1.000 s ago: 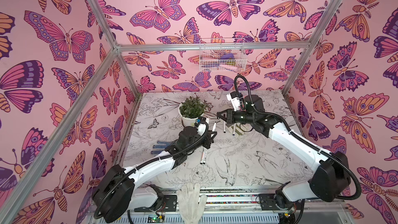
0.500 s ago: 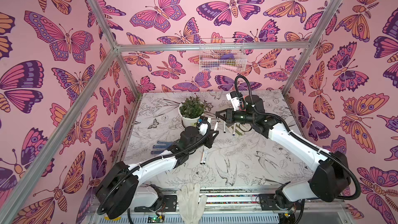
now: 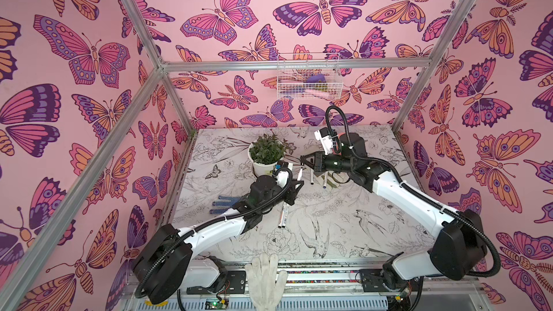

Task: Insert the pens into the pen caps
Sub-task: 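Lift the black cap and carry it above the left gripper's marker, then lower the black cap onto the upright marker tip with the right gripper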

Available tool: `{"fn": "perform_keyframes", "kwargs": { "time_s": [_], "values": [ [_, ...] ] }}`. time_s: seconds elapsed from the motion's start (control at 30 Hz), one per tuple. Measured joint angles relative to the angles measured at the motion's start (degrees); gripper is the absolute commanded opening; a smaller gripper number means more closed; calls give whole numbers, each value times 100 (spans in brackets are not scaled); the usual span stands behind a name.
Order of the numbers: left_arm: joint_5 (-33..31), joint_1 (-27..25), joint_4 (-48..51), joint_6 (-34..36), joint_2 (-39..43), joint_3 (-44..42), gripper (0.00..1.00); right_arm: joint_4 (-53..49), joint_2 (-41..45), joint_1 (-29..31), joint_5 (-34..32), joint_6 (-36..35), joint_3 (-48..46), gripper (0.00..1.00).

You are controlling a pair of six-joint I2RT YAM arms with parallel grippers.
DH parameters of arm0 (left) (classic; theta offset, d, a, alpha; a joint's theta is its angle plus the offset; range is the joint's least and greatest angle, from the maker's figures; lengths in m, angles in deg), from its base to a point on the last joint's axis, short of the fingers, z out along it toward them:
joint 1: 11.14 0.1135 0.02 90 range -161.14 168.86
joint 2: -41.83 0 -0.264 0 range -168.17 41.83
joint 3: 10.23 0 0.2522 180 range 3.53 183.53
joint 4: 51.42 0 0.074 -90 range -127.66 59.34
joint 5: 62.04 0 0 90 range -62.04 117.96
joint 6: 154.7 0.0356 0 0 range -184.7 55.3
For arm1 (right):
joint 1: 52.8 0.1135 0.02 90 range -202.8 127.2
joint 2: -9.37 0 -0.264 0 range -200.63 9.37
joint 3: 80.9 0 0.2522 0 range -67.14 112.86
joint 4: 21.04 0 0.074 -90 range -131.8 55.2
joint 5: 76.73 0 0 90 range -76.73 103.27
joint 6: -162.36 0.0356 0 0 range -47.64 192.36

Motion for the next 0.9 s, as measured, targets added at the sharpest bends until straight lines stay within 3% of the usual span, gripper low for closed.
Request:
{"fn": "perform_keyframes", "kwargs": {
  "time_s": [0.9],
  "values": [
    [55, -4, -291, -9, -111, 2, 0, 15, 46, 63, -55, -2, -175, 1]
  ]
}}
